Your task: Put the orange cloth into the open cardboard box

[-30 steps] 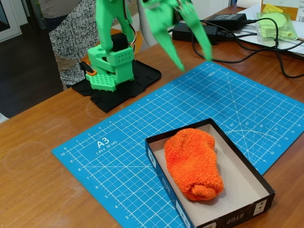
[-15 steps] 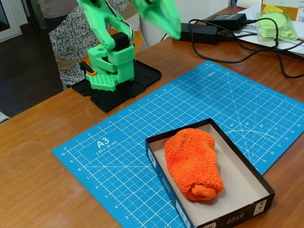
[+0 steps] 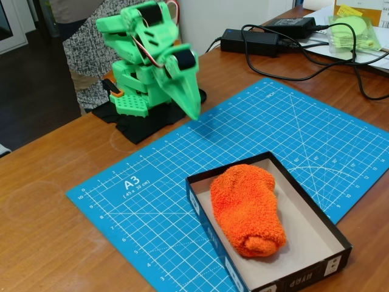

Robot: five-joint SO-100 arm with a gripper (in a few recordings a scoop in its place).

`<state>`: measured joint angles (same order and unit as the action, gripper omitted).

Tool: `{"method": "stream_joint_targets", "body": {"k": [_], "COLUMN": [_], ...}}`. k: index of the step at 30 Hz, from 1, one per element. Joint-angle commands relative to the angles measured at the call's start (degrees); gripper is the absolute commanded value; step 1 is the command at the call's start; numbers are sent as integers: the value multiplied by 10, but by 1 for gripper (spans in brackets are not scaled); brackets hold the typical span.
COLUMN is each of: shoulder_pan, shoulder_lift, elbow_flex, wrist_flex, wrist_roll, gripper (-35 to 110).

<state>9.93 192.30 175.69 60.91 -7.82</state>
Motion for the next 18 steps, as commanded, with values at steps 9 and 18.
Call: {"method": "stream_joint_targets", "body": {"k": [9,18], "shoulder_pan": [8,0], "shoulder_lift": [11,11], "elbow_flex": [8,7], "wrist_flex": [23,27], "wrist_roll": [32,30], "gripper": [0,0]}}
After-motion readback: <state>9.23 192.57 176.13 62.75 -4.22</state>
